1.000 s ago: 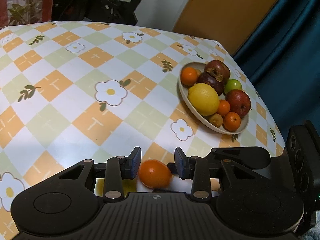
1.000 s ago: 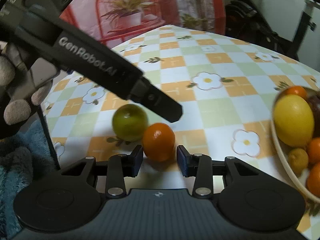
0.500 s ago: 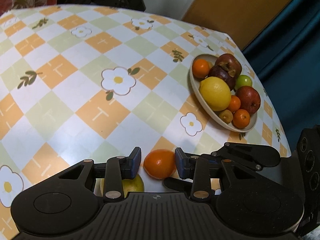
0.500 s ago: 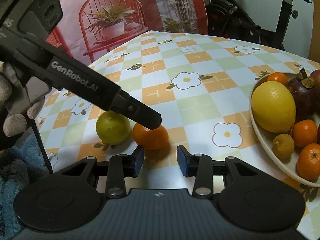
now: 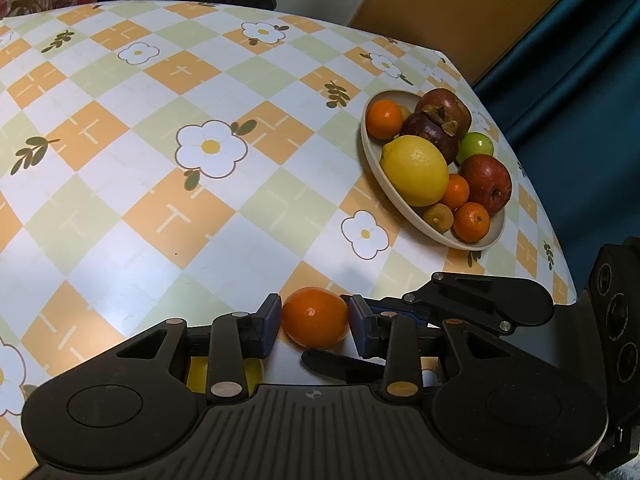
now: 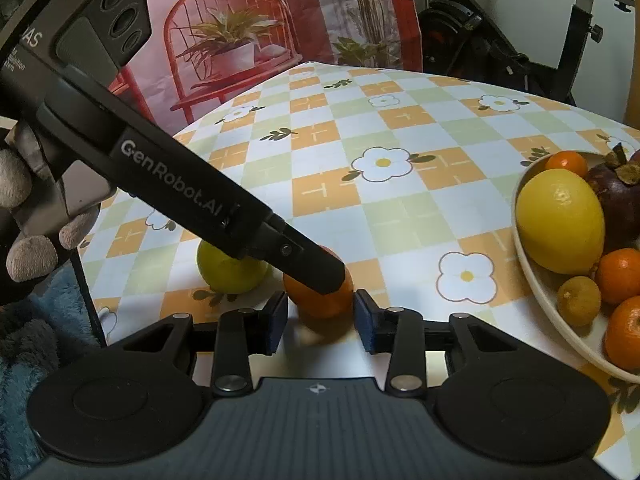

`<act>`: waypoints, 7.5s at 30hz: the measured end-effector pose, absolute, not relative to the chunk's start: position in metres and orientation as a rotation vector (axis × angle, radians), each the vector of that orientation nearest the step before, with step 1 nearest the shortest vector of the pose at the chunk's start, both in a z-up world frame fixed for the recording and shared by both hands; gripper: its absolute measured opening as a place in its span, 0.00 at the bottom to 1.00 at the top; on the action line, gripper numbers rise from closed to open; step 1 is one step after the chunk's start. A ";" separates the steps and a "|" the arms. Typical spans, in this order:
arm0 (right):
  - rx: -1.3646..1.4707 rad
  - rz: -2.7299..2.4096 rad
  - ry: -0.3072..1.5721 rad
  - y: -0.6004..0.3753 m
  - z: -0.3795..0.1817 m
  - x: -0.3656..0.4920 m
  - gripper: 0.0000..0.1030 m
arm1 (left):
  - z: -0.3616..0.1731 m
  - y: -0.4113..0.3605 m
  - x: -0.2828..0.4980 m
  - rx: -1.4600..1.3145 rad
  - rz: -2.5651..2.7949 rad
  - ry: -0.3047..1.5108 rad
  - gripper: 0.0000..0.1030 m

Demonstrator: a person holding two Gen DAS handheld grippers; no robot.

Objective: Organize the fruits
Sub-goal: 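Close the left tool around the tangerine, then carry the tangerine with the left tool onto the beige plate, then open the left tool to release the tangerine on the plate, then move the left tool to the green round fruit on the cloth, then close the left tool around the green round fruit, then carry the green fruit with the left tool over the beige plate, then open the left tool to set the green fruit on the plate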

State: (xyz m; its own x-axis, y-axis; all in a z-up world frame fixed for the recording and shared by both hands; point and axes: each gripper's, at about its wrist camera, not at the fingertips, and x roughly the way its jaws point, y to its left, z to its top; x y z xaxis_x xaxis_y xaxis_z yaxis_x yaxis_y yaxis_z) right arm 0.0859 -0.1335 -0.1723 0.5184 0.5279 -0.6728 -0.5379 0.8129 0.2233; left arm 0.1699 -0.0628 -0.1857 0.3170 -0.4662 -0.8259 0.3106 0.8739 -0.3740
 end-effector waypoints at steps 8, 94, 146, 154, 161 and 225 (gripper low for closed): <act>0.015 0.598 0.772 -0.148 -0.167 0.082 0.37 | -0.176 -0.078 0.173 -0.168 -0.532 1.095 0.37; 0.068 0.381 0.586 -0.193 -0.108 0.084 0.49 | -0.078 -0.035 0.151 -0.085 -0.252 0.732 0.54; -0.178 0.762 0.707 -0.064 -0.185 0.082 0.49 | -0.187 -0.010 0.123 -0.306 -0.342 1.007 0.51; -0.161 0.759 0.713 -0.067 -0.183 0.081 0.49 | -0.187 -0.011 0.122 -0.305 -0.353 1.006 0.50; -0.135 0.746 0.708 -0.073 -0.179 0.081 0.49 | -0.181 -0.016 0.123 -0.288 -0.373 0.988 0.47; 0.114 0.233 0.654 -0.250 -0.133 0.119 0.49 | -0.142 -0.204 0.238 -0.068 -0.666 0.992 0.54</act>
